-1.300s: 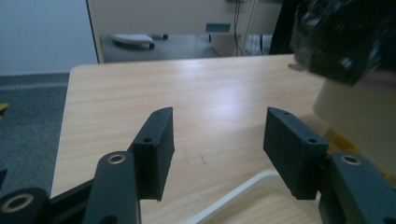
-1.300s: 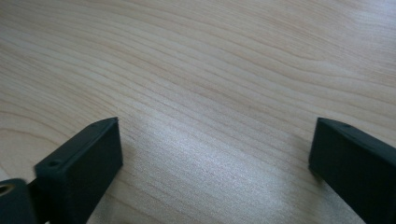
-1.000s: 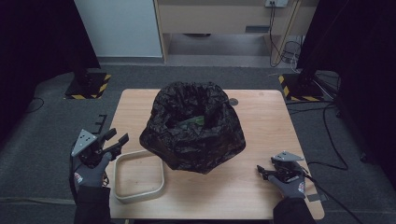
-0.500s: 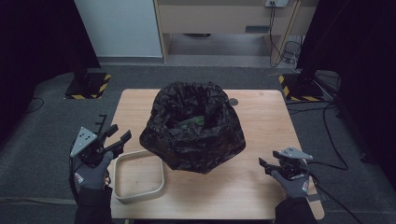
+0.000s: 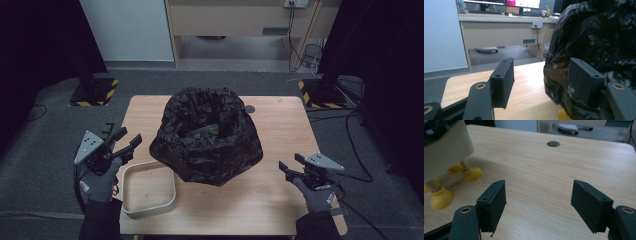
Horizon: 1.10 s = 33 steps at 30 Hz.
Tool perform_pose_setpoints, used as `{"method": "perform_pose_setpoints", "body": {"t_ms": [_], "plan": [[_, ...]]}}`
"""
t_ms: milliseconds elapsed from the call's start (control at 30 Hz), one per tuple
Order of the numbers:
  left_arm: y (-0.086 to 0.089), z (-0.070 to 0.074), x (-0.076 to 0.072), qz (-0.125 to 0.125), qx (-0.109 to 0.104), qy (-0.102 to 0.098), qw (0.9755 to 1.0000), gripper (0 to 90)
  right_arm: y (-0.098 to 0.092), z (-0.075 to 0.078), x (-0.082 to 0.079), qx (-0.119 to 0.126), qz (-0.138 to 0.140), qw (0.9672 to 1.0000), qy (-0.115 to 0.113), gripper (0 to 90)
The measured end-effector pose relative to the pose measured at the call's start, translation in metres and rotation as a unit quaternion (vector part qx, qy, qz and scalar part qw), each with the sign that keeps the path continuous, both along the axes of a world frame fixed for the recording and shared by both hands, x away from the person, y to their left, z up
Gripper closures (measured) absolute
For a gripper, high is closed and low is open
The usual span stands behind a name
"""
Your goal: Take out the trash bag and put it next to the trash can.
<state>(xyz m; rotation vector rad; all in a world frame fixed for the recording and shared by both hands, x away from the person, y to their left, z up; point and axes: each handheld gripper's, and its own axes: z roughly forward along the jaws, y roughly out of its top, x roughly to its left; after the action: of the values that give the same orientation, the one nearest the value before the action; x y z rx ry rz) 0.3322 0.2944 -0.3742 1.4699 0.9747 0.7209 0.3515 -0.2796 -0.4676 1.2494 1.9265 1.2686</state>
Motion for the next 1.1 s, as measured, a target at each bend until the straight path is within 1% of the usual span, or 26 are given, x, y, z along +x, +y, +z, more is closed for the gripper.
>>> {"method": "perform_pose_setpoints", "body": {"t_ms": [33, 67, 133, 400, 433, 533, 800, 900, 933, 1033, 1100], "plan": [[0.000, 0.002, -0.001, -0.001, 0.003, -0.001, 1.0000, 37.1, 0.000, 0.003, -0.001, 0.002, 0.000, 1.0000, -0.004, 28.4], [-0.001, 0.003, -0.001, -0.002, -0.002, -0.003, 1.0000, 36.9, 0.000, 0.005, -0.001, 0.009, 0.000, 0.9999, -0.007, 28.4], [-0.001, 0.005, 0.000, -0.002, -0.002, -0.007, 1.0000, 36.7, 0.001, 0.010, -0.002, 0.017, 0.000, 0.9997, -0.016, 28.4], [-0.007, 0.013, 0.004, -0.004, -0.004, -0.016, 0.9998, 34.8, 0.007, 0.033, 0.001, 0.021, 0.003, 0.9988, -0.043, 28.4], [-0.008, 0.015, 0.004, -0.005, -0.001, -0.018, 0.9998, 34.6, 0.008, 0.036, 0.002, 0.024, 0.003, 0.9986, -0.046, 28.4], [-0.010, 0.019, 0.004, -0.007, -0.005, -0.024, 0.9997, 34.5, 0.010, 0.045, 0.003, 0.029, 0.005, 0.9978, -0.059, 28.4], [-0.018, 0.034, 0.005, -0.013, -0.005, -0.038, 0.9992, 34.3, 0.019, 0.066, 0.006, 0.036, 0.012, 0.9960, -0.081, 28.0], [-0.022, 0.040, 0.006, -0.017, -0.005, -0.045, 0.9988, 34.5, 0.023, 0.072, 0.008, 0.040, 0.015, 0.9953, -0.087, 27.8], [-0.023, 0.042, 0.006, -0.019, -0.003, -0.047, 0.9987, 34.6, 0.024, 0.074, 0.008, 0.037, 0.016, 0.9951, -0.090, 27.9], [-0.027, 0.046, 0.007, -0.023, -0.004, -0.050, 0.9985, 35.0, 0.027, 0.080, 0.009, 0.045, 0.017, 0.9941, -0.098, 28.0], [-0.029, 0.049, 0.007, -0.025, -0.004, -0.052, 0.9983, 35.1, 0.028, 0.084, 0.009, 0.045, 0.019, 0.9938, -0.100, 28.0]]}}
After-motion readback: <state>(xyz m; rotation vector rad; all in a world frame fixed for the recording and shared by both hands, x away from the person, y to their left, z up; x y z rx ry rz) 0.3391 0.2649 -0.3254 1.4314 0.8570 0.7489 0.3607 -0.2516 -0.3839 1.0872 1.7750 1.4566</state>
